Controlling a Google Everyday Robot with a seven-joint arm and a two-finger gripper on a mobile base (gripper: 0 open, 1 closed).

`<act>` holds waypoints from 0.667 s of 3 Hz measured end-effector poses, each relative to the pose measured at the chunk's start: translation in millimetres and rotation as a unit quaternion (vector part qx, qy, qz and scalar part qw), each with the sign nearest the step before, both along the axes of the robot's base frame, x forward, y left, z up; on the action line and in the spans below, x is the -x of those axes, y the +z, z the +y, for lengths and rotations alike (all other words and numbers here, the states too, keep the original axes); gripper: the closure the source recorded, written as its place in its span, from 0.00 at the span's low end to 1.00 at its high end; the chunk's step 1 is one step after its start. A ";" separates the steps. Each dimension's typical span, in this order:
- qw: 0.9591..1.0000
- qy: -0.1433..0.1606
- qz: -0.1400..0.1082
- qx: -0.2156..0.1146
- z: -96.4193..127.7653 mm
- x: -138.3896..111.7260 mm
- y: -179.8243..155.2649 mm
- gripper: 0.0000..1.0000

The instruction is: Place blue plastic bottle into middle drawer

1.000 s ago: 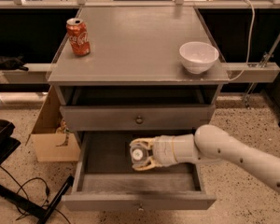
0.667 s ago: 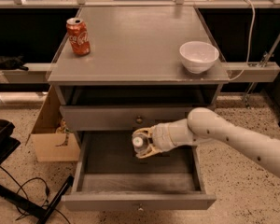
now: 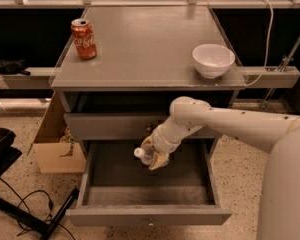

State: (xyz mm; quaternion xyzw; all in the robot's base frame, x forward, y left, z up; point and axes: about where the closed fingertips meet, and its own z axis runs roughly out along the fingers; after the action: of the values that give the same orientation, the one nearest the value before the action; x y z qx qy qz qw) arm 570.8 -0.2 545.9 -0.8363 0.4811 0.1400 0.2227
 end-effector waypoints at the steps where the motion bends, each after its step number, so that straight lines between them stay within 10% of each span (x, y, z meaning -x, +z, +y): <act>1: 0.996 0.001 0.036 0.087 22.4 26.0 -22.3 1.00; 2: 0.989 -0.019 0.058 0.135 37.7 49.5 -38.0 1.00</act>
Offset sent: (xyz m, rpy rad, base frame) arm -0.0765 0.0556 -0.0516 -0.3853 0.1787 -0.1205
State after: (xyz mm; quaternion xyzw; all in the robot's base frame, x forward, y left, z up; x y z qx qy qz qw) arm 521.3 37.4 507.8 -0.8399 0.5233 0.1182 0.0822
